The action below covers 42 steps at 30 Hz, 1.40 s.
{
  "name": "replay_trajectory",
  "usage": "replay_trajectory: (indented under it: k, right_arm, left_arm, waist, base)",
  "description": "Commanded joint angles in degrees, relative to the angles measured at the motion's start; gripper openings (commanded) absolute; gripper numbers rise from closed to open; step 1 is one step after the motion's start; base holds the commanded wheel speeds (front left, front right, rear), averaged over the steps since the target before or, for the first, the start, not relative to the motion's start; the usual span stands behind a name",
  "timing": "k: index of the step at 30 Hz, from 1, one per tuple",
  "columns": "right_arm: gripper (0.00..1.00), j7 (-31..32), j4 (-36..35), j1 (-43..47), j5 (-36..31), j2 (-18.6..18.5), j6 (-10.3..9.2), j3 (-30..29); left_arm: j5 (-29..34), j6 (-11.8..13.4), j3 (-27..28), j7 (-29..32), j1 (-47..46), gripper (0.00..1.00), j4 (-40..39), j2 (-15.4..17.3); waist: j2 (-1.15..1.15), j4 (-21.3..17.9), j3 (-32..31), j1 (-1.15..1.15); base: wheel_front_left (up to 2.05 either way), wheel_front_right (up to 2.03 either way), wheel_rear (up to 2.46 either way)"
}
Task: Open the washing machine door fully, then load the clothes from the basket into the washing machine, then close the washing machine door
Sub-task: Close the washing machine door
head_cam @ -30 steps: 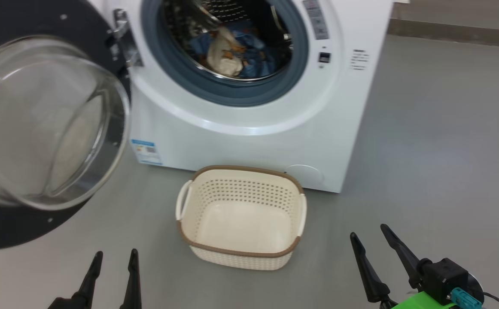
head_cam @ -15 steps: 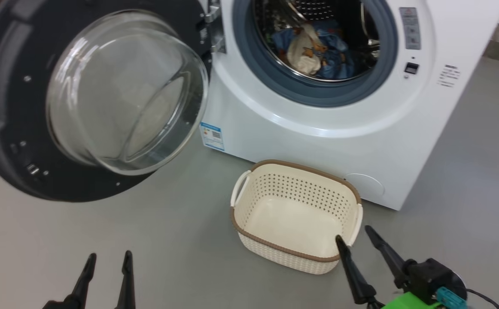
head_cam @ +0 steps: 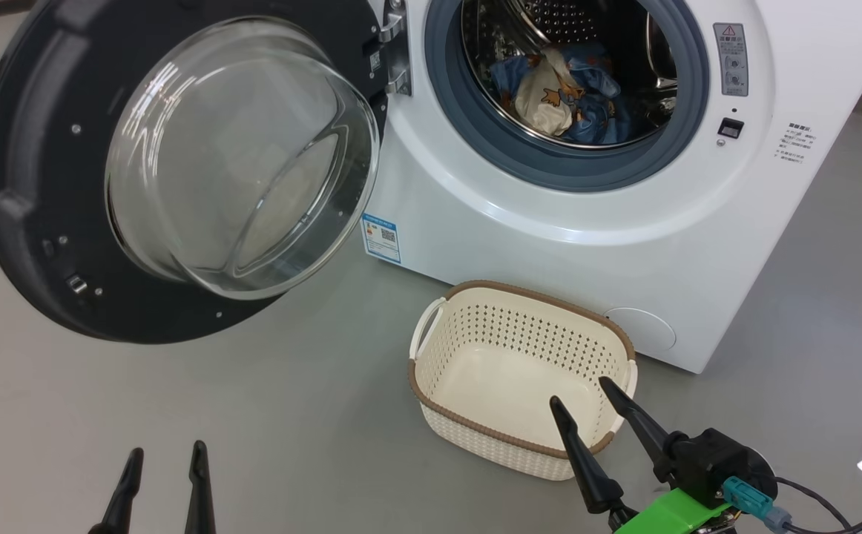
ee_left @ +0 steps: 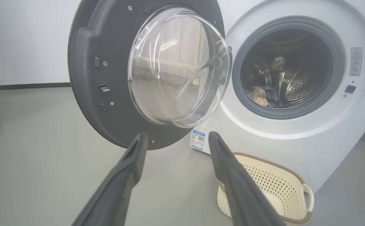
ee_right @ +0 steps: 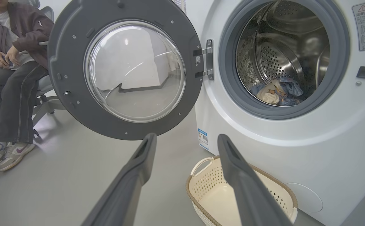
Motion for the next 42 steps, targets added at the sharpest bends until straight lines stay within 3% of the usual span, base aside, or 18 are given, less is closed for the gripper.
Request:
replay_trajectory:
  k: [1,39,40,41,42]
  right_arm:
    - [1.0,-0.5,-1.0,-2.4,0.5,-0.1,0.09,1.5]
    - [1.0,-0.5,-1.1,-1.4,0.6,-0.1,0.09,1.3]
    - [1.0,-0.5,-1.1,-1.4,0.5,-0.1,0.09,1.3]
    - [1.0,-0.4,-1.1,-1.4,0.4,-0.1,0.09,1.2]
    - [1.0,-0.4,-1.1,-1.3,0.3,-0.1,0.09,1.2]
  left_arm:
    - [-0.2,0.4,2.1,-0.5,-0.7,1.0,-1.8,0.6]
    - [-1.1,0.5,2.0,-1.2,-0.8,1.0,-1.1,0.9]
    - [-1.2,0.4,2.0,-1.2,-0.8,0.95,-1.1,0.8]
    - [-1.4,0.4,2.0,-1.2,-0.9,0.39,-1.1,0.7]
    - [-1.6,0.3,2.0,-1.2,-1.0,0.0,-1.1,0.7]
  waist:
    - [0.0,-0.1,-0.1,0.0]
    - [0.0,-0.4,-0.4,0.0]
    - [0.0,-0.4,-0.3,0.0]
    - [0.0,-0.4,-0.2,0.0]
    - [0.0,-0.4,-0.2,0.0]
  base:
    - [0.0,0.0,0.0]
    - [0.0,0.0,0.0]
    - [0.0,0.0,0.0]
    - [0.0,0.0,0.0]
    - [0.0,0.0,0.0]
